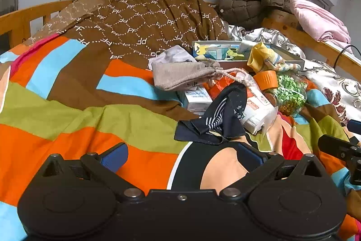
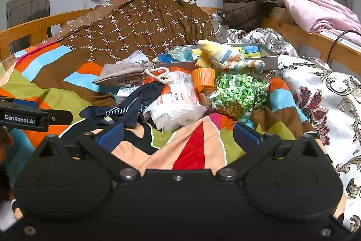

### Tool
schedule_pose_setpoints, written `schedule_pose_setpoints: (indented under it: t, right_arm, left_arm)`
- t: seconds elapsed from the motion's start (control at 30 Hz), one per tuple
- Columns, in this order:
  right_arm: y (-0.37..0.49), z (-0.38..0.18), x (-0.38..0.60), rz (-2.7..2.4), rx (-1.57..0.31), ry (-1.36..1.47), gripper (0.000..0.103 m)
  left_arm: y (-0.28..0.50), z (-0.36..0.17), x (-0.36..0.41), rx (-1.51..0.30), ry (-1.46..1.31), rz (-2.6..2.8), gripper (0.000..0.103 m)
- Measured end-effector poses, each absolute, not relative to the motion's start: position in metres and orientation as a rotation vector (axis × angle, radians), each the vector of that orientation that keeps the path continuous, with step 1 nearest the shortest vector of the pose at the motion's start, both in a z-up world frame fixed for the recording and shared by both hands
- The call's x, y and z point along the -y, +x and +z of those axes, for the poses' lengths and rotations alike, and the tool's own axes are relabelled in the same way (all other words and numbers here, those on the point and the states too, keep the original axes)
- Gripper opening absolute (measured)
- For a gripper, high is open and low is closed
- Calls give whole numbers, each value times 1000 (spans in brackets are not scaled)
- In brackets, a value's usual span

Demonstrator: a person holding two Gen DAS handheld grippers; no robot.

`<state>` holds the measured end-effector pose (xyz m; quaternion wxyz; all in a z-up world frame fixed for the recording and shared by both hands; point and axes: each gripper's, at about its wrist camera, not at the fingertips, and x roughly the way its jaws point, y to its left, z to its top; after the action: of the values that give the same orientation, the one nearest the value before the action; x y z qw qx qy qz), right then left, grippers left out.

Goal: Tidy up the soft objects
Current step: 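Move both tools back toward the remaining pile, then grasp the dark striped sock with the left gripper while the right gripper grasps the orange silicone cup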

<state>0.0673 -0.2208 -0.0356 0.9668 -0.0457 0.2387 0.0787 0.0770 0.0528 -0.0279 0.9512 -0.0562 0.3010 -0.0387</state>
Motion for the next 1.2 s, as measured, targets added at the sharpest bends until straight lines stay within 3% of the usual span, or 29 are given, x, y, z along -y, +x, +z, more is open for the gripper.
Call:
schedule_pose_setpoints:
  t: [0.8,1.2]
  right_arm:
    - [103,-47,237,127,-459,-40,102]
    - [145,-56,242,99,-375,-83,102]
  left_arm:
    - [112,-15,-42,-610,-42,-158,102]
    - [152,42,-19,-719,298,-334,102]
